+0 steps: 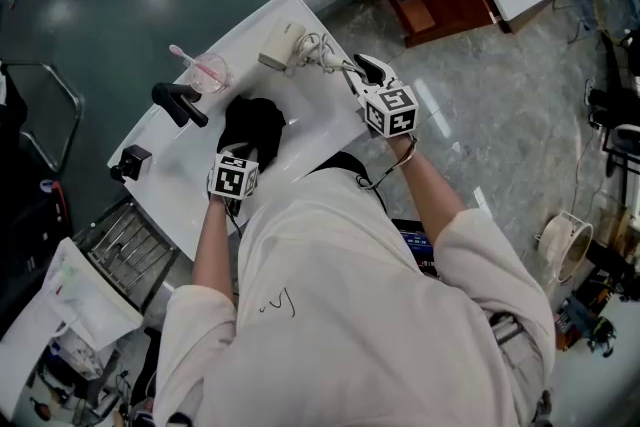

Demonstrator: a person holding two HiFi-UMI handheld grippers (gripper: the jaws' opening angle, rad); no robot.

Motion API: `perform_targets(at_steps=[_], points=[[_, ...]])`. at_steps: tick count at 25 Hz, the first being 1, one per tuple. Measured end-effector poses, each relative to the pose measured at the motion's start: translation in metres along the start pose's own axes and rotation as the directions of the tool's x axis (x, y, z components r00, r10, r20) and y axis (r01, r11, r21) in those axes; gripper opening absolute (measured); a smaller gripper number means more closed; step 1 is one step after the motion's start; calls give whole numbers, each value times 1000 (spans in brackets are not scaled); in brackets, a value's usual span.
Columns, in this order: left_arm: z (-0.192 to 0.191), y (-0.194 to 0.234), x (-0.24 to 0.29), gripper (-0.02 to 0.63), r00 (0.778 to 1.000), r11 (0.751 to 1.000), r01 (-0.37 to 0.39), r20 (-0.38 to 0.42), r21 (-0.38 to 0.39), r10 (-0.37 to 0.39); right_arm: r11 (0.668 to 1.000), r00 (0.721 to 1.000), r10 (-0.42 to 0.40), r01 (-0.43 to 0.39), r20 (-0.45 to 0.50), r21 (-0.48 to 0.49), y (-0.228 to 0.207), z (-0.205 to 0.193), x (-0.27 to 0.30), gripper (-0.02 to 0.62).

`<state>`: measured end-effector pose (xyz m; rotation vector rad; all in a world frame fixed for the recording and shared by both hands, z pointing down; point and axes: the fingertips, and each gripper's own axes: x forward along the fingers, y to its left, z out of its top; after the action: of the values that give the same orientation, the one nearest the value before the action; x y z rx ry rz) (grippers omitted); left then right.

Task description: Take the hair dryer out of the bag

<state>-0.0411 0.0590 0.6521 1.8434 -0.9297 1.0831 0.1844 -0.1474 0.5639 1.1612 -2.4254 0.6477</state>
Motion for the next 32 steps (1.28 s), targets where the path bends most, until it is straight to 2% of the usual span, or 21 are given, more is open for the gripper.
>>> perform_targets(at_steps=[3,6,12,16,22,24,29,32], points=[[0,-1,0,26,1000,1000,0,-2,-1,0,994,1000,23,-22,5,-111,3,1,-1,118],[-1,-1,-1,26,1000,1000,1,-5,-1,-1,973,999,45,-43,1,-228,7,2,-3,118],[-1,0,-2,26,1000,1000,1,-10,-4,-1,913,992,110,-122,-53,-390,23,-1,-7,118],[-2,0,-2,26,1000,1000,-3,-13,-11,3,858,987,140,-163,-84,-486,28,-5,-8,118],[-3,-1,-2,26,1000,1000,-10,-12,-19,10,789,975,181,-224,-132,-572,37,-16,-9,122],[-3,-2,-1,25,1000,1000,-11,-11,-16,11,771,969,180,-247,-172,-587,38,-25,-9,160],[-3,-3,0,26,1000,1000,-14,-17,-10,14,802,973,141,-220,-182,-556,31,-31,-8,169],[-3,-4,-1,25,1000,1000,-16,-19,-9,16,771,973,123,-218,-196,-598,34,-36,-9,167]])
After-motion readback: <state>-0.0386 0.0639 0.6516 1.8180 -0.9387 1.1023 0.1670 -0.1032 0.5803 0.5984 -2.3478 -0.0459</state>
